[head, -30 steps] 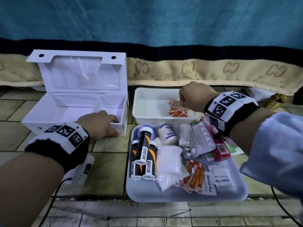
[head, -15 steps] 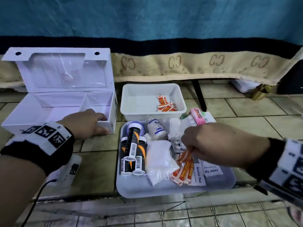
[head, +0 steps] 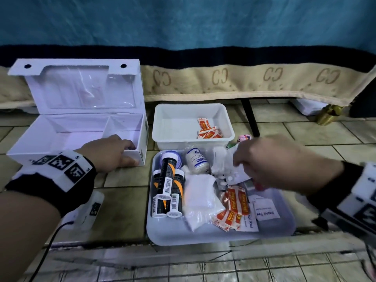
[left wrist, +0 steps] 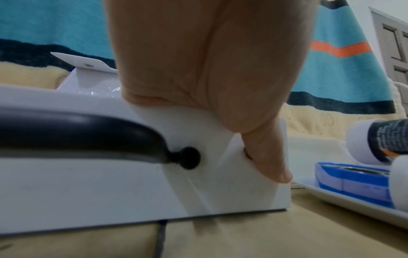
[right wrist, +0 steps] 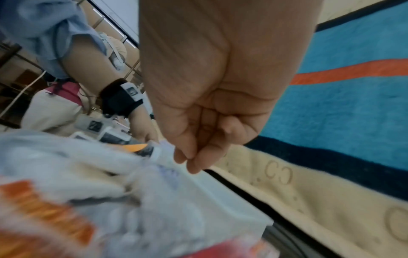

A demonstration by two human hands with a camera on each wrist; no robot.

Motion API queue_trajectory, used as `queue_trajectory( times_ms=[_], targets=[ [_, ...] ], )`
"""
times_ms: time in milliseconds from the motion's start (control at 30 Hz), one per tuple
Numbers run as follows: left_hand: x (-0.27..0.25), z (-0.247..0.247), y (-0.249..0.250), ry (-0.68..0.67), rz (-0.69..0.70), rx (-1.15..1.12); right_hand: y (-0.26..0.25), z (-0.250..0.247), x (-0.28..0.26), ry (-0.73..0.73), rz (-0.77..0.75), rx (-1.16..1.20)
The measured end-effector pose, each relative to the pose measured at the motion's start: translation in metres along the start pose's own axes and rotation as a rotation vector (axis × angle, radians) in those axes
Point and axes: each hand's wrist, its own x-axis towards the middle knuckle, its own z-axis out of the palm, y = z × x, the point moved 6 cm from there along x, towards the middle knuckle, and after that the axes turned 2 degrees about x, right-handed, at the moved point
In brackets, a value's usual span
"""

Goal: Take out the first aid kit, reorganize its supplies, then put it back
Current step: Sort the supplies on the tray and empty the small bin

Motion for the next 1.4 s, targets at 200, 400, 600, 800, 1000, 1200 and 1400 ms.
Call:
queue_trajectory(
  times_ms=[200,400,600,800,1000,1200,1400],
  targets=[
    [-0.001,-0.001,0.000,0.004,-0.007,-0.003,0.033,-0.026,0.074,0.027,0.142,-0.061],
    [-0.001,-0.001,0.000,0.008,-0.006,0.018,0.019,0.018,0.134,-0.298,0.008,-0.158],
    [0.000,0.000,-0.001,0.008,-0.008,0.015,0.019,0.023,0.148,-0.276,0.057,-0.149],
    [0.002,0.001,-0.002,0.007,-0.002,0.009,0.028,0.002,0.140,-0.118,0.131,-0.037],
    [0.002,0.001,-0.003,0.016,-0.006,0.008,0.049,-0.039,0.086,0.313,0.276,0.396],
    [0.002,0.002,-0.003,0.012,-0.006,-0.005,0.046,-0.026,-0.005,0.258,0.414,0.636],
    [0.002,0.002,-0.002,0.003,-0.010,-0.021,0.028,0.038,-0.030,-0.005,0.546,0.730]
  ],
)
